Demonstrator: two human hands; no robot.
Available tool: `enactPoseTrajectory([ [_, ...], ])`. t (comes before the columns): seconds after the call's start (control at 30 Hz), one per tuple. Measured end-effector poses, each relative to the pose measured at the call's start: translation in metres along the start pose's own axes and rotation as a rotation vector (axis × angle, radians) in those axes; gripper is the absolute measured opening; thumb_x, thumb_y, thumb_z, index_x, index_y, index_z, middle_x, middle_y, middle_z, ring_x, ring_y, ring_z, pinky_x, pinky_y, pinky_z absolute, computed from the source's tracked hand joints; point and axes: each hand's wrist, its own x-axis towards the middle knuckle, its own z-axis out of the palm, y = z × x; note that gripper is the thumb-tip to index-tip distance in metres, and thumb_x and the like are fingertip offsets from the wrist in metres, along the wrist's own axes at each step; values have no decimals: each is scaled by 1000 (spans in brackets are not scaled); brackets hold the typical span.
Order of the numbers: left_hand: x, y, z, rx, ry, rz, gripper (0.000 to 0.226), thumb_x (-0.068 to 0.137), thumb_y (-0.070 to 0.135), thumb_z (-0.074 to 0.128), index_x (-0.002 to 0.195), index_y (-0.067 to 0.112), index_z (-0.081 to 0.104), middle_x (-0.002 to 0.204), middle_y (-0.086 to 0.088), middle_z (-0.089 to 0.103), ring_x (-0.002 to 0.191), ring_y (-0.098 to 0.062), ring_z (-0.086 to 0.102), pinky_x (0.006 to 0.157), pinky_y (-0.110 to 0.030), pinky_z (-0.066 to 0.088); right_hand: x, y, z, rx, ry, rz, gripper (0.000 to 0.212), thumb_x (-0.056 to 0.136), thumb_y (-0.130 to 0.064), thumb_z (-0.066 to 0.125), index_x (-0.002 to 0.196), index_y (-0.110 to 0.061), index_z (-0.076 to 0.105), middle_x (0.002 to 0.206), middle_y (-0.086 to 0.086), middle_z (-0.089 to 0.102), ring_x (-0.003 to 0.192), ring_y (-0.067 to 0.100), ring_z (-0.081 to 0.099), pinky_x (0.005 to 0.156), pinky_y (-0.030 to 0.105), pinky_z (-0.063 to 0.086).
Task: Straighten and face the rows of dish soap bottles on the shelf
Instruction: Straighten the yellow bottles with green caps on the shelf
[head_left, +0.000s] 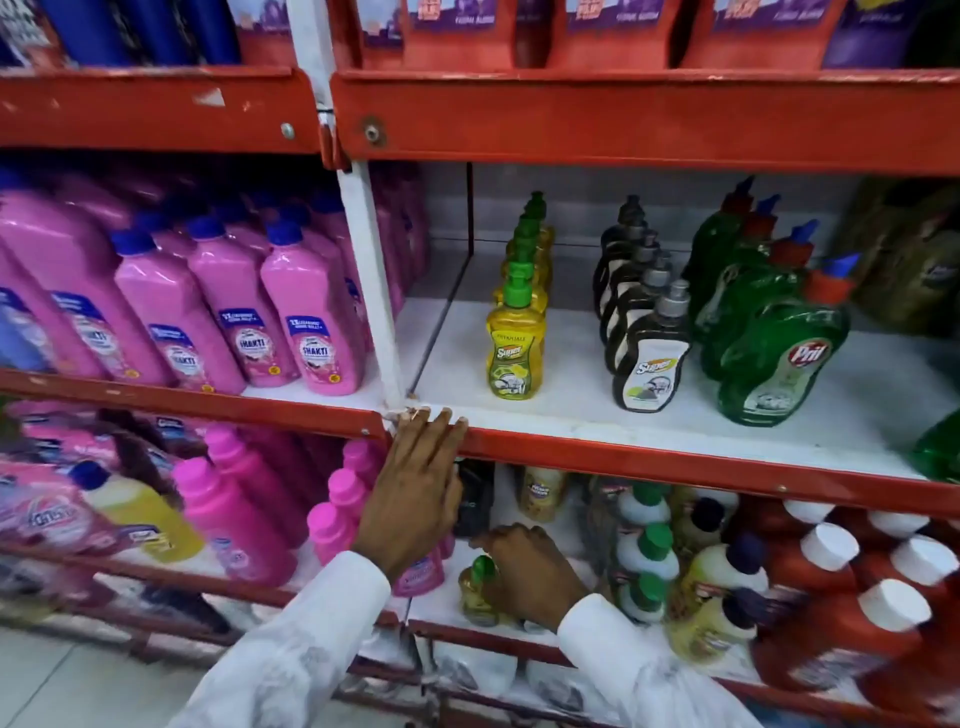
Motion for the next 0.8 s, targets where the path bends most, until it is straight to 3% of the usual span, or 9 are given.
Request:
enactPoseTrajectory([
  [0.23,5,2,-4,-68,-8,-30,58,85,5,48,143,5,50,146,-16,56,140,-37,44,122,-49,21,12,-5,6,98,-26,75,38,81,-24,72,118,-18,71,120,19,66,106,39,66,92,39,55],
  [0.43,4,-4,-2,-166,45,-7,62,83,-6,58,142,9,50,140,-13,60,137,-27,38,125,-34,18,-8,-8,-25,137,43,98,42,69,-27,79,110,-20,72,109,12,72,93,28,68,80,34,59],
  [0.6,5,-12,4,-207,78,-6,64,81,-4,57,142,16,52,137,-10,62,133,-22,38,123,-31,17,-48,-19,-117,312,309,93,55,64,-32,82,117,-30,69,100,-7,76,82,8,70,79,26,61],
  [0.8,4,-8,9,-257,117,-25,65,77,-5,64,138,17,54,133,-11,64,130,-26,41,120,-38,23,-72,-42,-231,406,760,-47,43,63,-18,80,106,-24,72,84,-9,78,66,2,67,71,13,56],
])
